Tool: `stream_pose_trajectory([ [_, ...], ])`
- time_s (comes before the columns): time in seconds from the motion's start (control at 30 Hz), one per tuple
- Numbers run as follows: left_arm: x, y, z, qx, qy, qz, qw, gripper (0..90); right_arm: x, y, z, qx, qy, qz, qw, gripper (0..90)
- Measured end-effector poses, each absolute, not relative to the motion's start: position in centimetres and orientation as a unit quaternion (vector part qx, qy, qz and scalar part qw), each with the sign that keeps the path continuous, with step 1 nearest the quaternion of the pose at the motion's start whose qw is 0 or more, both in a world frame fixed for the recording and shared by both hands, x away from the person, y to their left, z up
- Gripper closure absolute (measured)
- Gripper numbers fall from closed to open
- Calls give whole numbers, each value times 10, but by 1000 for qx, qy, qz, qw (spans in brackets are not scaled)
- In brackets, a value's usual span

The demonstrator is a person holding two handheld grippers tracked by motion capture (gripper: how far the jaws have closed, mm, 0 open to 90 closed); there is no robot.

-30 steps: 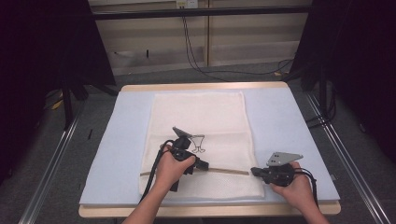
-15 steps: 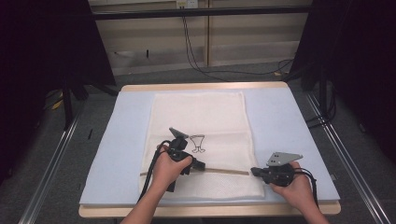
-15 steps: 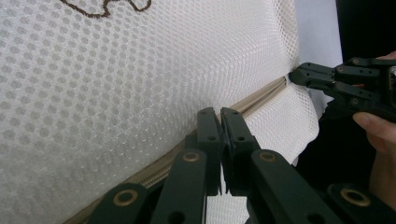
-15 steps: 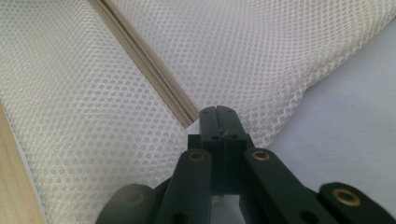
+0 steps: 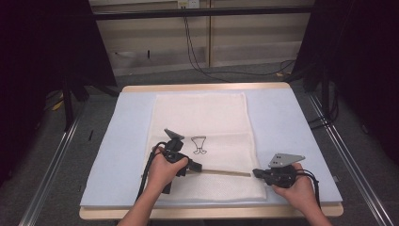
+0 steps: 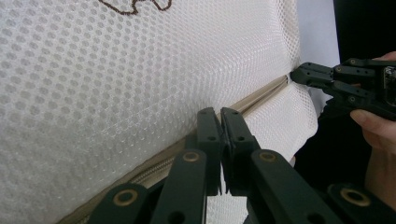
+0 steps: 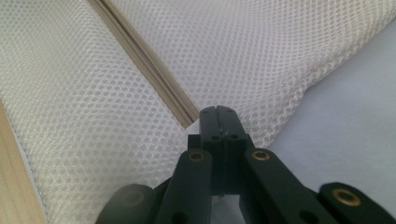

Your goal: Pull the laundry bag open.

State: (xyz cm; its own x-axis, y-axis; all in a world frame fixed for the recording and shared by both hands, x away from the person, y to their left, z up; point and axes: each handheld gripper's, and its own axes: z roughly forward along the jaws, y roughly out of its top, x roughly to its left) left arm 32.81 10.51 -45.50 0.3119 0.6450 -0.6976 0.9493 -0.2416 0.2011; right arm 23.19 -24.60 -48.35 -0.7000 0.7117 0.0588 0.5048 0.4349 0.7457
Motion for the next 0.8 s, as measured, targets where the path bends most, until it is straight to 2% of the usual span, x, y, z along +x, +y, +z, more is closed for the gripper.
stream_pose_trajectory([
  [0.8, 328, 122, -454, 741, 541, -244, 314, 875, 232, -246, -483, 366, 836, 386, 133, 900],
])
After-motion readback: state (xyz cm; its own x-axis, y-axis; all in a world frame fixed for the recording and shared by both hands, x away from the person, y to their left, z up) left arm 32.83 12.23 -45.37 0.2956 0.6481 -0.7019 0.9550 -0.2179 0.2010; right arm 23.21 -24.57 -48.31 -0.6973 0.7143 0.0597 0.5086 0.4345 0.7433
